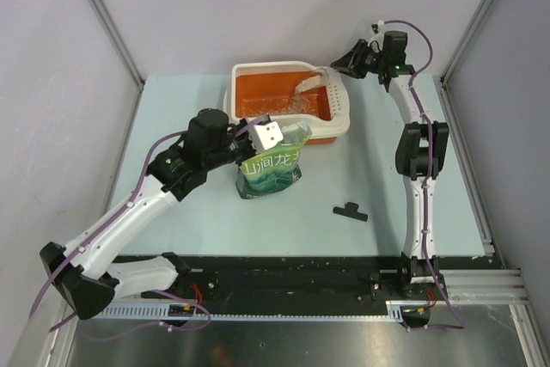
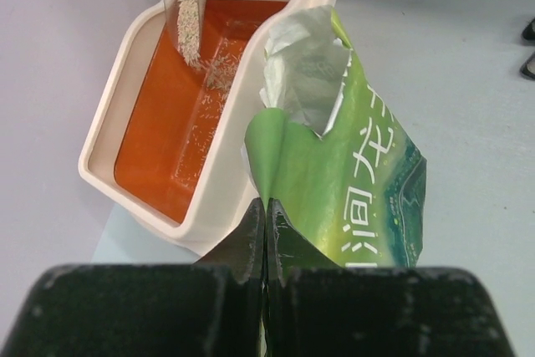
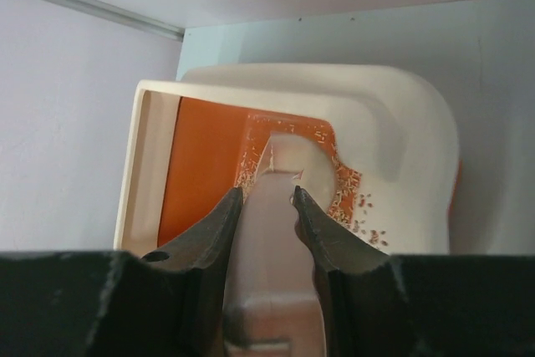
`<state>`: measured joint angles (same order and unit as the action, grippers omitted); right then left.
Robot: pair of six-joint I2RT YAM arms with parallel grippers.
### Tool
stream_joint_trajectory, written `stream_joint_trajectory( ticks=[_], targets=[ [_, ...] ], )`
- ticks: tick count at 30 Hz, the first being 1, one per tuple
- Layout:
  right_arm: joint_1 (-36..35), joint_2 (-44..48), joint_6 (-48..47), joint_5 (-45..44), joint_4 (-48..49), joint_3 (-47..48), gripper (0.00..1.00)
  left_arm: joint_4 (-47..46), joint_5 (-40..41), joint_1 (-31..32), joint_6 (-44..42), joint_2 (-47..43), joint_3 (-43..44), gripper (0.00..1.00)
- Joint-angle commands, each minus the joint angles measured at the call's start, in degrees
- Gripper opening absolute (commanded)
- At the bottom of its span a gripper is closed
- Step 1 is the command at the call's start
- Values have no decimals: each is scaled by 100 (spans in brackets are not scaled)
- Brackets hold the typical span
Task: Fill the litter box with clean litter
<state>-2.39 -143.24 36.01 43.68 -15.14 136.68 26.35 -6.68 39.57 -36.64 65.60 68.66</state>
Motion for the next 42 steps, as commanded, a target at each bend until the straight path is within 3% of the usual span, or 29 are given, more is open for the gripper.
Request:
stream_joint_trajectory(
  ticks=[1,11,21,26,34,42],
  targets=[
    [-349,385,-68,-193,151,113,0,-51,-18,-2,-194,-416,-116,0],
    [-1017,340,327,131,520,52,0,-25,62,288,-335,-733,-477,0],
    [-702,1509,478,808,451,-1548,0,-25,-229,279,-335,-698,-556,0],
    [-341,1642,100,704,196,-1339,0,-42,-229,279,-387,-803,-713,0],
    [-560,675,-445,352,-147,7,0,-42,-202,288,-317,-856,-784,0],
    [-157,1456,-647,475,-367,-792,0,-42,-299,244,-387,-856,-811,0]
  ],
)
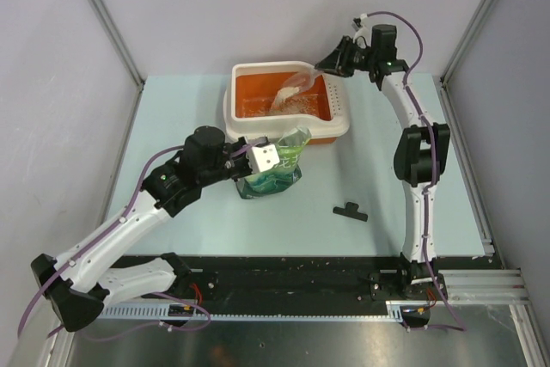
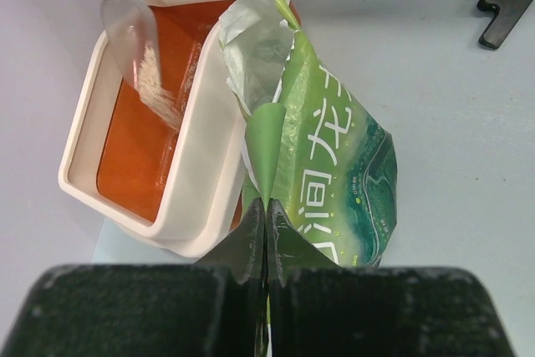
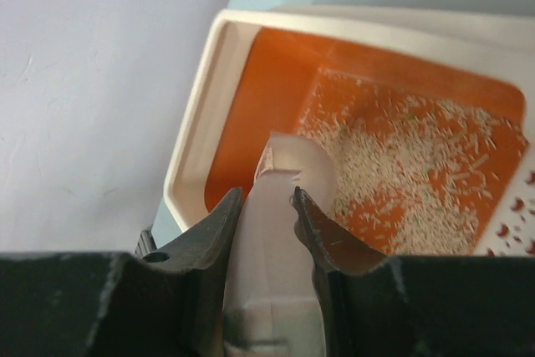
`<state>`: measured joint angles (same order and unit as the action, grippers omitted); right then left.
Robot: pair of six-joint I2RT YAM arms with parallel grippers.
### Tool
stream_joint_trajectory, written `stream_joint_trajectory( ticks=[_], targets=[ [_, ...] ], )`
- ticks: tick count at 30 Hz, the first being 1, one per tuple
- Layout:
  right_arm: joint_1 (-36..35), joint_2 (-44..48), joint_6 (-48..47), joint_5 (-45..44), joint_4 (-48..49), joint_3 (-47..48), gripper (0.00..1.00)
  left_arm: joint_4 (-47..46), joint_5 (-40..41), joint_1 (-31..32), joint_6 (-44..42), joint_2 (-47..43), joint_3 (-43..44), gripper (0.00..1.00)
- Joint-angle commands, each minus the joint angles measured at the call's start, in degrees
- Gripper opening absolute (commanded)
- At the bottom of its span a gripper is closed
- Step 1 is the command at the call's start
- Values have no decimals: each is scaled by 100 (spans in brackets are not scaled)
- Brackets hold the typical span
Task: Fill the litter box with clean litter
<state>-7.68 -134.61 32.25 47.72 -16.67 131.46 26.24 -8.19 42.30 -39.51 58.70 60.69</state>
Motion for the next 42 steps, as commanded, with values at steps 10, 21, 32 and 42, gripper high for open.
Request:
stream_joint_trajectory(
  ticks=[10,21,32,42],
  targets=[
    [119,813,-1809,-509,-970,520,0,-75,-368,-99,65,-166,-92,0],
    [-744,2745,-4438,-2841,-1286,-893,0,-189,-579,-205,285,-43,4,0],
    [-1129,4116,-4218,-370,-3114,-1428,0,-470,-236,-337,514,28,31,0],
    [-1394,4224,-4832,-396,-3431,-1887,0,-602,-69,-416,584,-69,31,0]
  ],
)
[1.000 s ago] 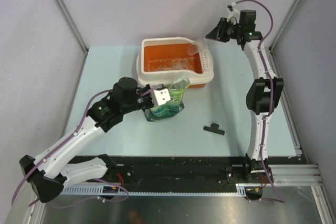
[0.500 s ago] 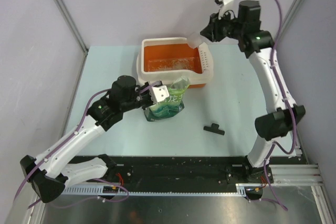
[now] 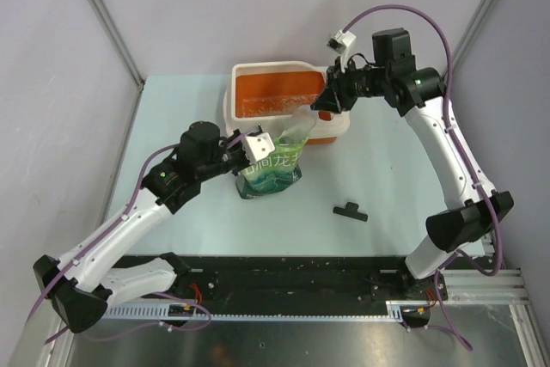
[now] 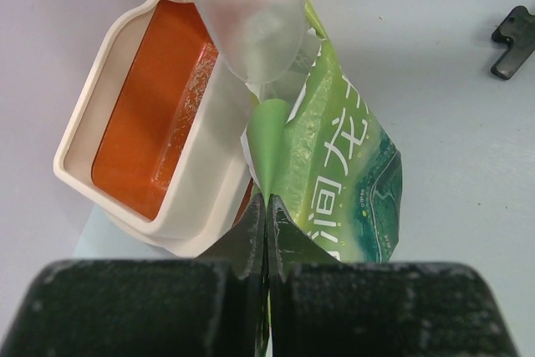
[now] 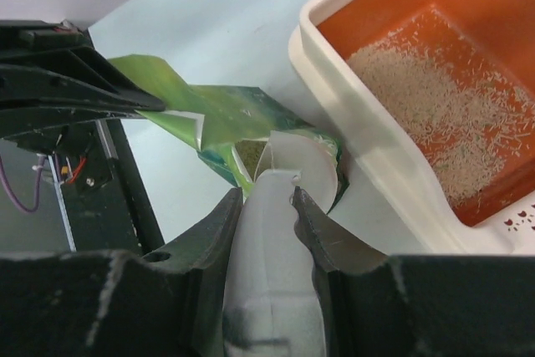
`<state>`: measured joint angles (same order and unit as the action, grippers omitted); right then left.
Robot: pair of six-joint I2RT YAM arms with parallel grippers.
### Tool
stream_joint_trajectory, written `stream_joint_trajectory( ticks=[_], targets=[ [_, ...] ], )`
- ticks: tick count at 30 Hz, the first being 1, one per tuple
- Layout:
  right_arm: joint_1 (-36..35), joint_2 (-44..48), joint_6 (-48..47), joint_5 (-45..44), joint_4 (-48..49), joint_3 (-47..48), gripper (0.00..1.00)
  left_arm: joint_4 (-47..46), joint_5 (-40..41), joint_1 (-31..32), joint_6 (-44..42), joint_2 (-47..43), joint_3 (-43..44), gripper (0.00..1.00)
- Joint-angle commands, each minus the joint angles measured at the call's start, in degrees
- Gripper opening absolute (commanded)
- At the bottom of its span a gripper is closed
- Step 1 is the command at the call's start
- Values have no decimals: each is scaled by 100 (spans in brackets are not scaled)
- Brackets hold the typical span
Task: Fill the litter box with clean litter
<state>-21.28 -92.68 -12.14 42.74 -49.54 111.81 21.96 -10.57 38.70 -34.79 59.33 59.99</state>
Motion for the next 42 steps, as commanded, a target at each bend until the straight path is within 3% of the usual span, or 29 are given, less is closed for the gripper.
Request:
stream_joint_trajectory(
  ticks=[1,9,13,14,17,20,42],
  targets=[
    [-43,5,-473,103,-257,121,0,-183,169,-55,104,-150,92,0],
    [-552,-329,-1361,-757,-803,87,0,-235,187,-55,147,-229,189,0],
    [-1052,-610,-625,-1968,-286,148,0,-253,230,-55,288,-229,355,0],
    [-1115,-663,-170,-2702,-145,157,0,-279,257,-55,340,-220,391,0],
    [-1212,-716,771,-3611,120,227,0,-279,240,-47,429,-203,505,0],
    [-1221,-760,1143,-3992,6,324,0,-271,187,-55,394,-203,532,0],
    [-1555,-927,1952,-4265,243,-1293,0,-332,-147,-55,428,-343,540,0]
  ],
)
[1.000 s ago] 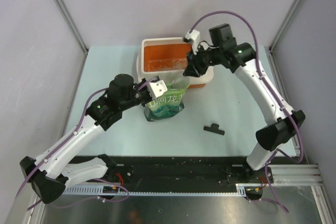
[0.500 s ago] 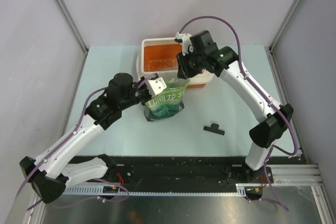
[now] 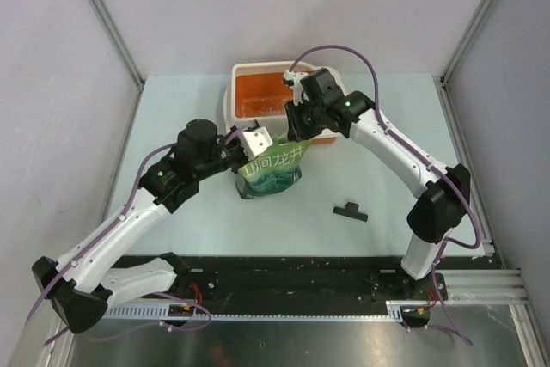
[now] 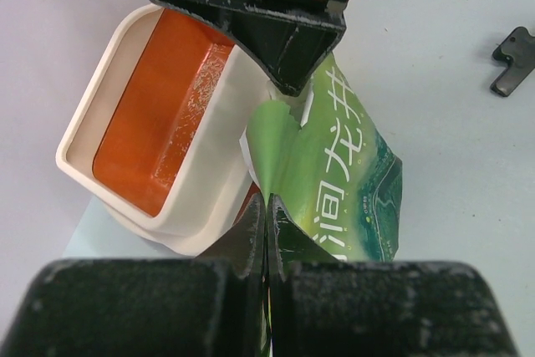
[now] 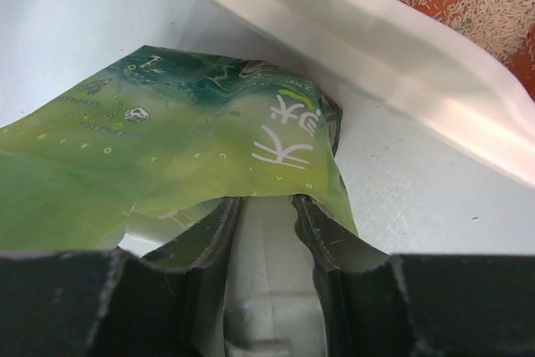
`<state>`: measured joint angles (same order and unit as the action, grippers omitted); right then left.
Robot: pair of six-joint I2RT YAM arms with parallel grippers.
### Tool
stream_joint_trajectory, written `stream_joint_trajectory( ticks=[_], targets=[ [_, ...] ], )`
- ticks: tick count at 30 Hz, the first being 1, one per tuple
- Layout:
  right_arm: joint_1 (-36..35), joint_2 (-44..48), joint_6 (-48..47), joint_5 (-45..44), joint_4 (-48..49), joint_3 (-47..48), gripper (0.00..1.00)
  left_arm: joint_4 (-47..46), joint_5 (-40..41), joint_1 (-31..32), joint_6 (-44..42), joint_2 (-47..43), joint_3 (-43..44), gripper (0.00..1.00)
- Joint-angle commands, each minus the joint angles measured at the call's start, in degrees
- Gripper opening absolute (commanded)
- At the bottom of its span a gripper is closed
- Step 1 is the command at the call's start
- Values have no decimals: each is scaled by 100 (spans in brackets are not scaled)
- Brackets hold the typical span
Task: Fill the litter box with clean litter
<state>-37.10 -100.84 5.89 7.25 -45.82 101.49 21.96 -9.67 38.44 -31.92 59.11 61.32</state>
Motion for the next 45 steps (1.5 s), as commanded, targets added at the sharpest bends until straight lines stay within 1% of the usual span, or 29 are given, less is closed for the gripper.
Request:
stream_joint_trajectory(
  ticks=[1,5,11,13,14,15,17,18,20,22,26,30,31,32,34,35,37,38,39,42,45],
  targets=[
    [10,-138,219,-681,-120,-305,0,-341,-315,-29,195,-287,425,0],
    [1,-366,711,12,-85,-446,0,-473,-570,-29,537,-190,469,0],
    [159,-674,1116,1067,100,-358,0,-526,-554,-29,468,-93,469,0],
    [238,-736,1239,1559,231,-332,0,-534,-536,-29,450,-84,451,0],
    [308,-753,1283,1709,275,-332,0,-526,-536,-29,450,-67,442,0],
    [370,-762,1379,2136,345,-341,0,-526,-518,-20,441,-75,425,0],
    [501,-762,1502,2526,539,-314,0,-526,-492,-29,415,-84,398,0],
    [676,-771,1555,2962,618,-314,0,-517,-474,-20,406,-110,346,0],
    [870,-788,1827,3508,820,-262,0,-508,-413,-29,318,-180,267,0],
    [1134,-788,2142,3835,952,-227,0,-429,-325,-20,257,-198,284,0],
    [1416,-674,2354,4345,1022,-279,0,-210,8,-64,73,-260,337,0],
    [1750,-648,2732,5004,1565,-630,0,-16,176,-64,-209,-374,231,0],
    [1924,-691,2838,5337,1681,-709,0,28,220,-73,-192,-374,240,0],
    [1996,-700,3056,5444,1778,-849,0,150,237,-73,-183,-357,301,0],
    [2206,-683,3399,5812,2338,-1104,0,230,211,-73,-226,-374,319,0],
    [2259,-657,3697,5910,2593,-1340,0,256,203,-82,-244,-383,293,0],
    [2391,-630,3945,6095,3252,-1509,0,274,194,-82,-236,-374,275,0],
    [2427,-587,4233,6165,3525,-1623,0,274,185,-82,-227,-365,284,0],
    [2479,-586,4254,6201,3815,-1641,0,283,168,-82,-227,-348,284,0],
    [2672,-428,4184,6263,4002,-1703,0,274,229,-82,-218,-243,328,0],
    [2840,-393,4209,6298,3871,-1729,0,283,185,-91,-262,-163,363,0]
  ],
)
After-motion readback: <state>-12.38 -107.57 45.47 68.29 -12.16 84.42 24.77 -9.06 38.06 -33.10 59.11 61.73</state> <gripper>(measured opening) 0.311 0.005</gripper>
